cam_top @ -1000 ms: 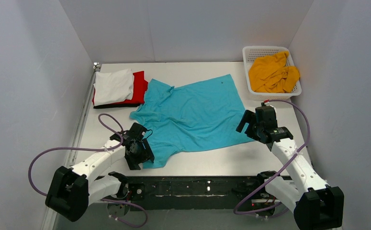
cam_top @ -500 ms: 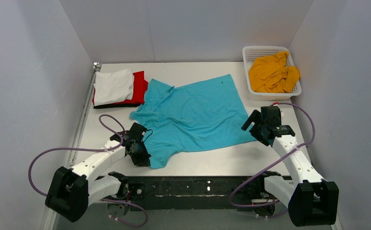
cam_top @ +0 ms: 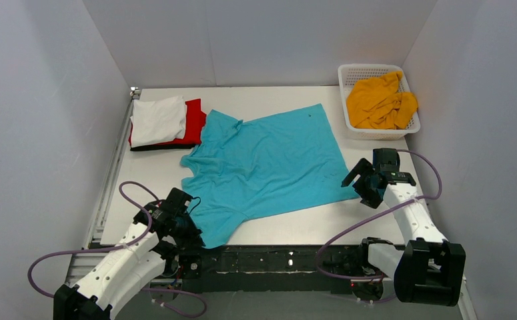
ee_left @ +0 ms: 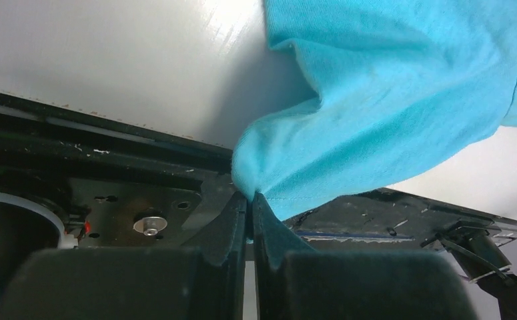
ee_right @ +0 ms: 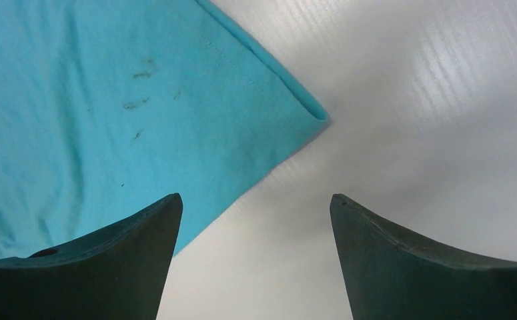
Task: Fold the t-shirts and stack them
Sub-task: Grab the side of the flattened tshirt closest away from the robot with both arms
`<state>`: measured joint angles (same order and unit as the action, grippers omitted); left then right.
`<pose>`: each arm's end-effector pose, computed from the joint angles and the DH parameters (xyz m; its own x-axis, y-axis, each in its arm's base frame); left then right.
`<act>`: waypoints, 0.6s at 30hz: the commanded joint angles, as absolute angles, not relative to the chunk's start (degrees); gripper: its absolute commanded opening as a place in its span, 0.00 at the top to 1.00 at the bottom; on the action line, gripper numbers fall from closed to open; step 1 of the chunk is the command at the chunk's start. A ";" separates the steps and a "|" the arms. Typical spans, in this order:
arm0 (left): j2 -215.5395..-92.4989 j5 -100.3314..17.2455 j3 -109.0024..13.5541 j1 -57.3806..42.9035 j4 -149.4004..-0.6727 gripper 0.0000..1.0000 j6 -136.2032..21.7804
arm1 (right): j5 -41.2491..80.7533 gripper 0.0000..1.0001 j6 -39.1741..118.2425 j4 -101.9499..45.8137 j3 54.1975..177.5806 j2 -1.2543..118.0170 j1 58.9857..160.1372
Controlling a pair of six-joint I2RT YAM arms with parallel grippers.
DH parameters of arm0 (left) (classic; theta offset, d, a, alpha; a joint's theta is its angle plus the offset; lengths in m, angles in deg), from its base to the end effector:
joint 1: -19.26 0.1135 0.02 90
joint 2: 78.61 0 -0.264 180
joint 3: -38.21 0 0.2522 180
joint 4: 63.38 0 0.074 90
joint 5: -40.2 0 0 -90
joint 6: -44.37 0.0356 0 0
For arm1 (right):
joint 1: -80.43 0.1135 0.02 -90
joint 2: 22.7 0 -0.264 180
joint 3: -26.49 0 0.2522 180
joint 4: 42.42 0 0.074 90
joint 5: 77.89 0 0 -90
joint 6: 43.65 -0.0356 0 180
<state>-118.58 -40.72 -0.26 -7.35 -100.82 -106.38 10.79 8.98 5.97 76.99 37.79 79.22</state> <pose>0.1358 -0.0743 0.2079 -0.7562 -0.5848 -0.2935 -0.2205 0.6501 -0.7271 0.1957 -0.0050 0.2062 -0.6565 0.6208 -0.4286 0.5431 0.7832 0.3026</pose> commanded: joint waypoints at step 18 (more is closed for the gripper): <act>-119.63 -40.13 1.07 -7.63 -107.14 1.00 -109.29 | 12.48 0.64 7.85 -2.08 79.40 55.37 75.65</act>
<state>-118.32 -39.94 0.30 -7.48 -101.37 -108.72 12.49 8.92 -0.37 79.06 54.20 75.99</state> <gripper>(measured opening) 0.021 0.504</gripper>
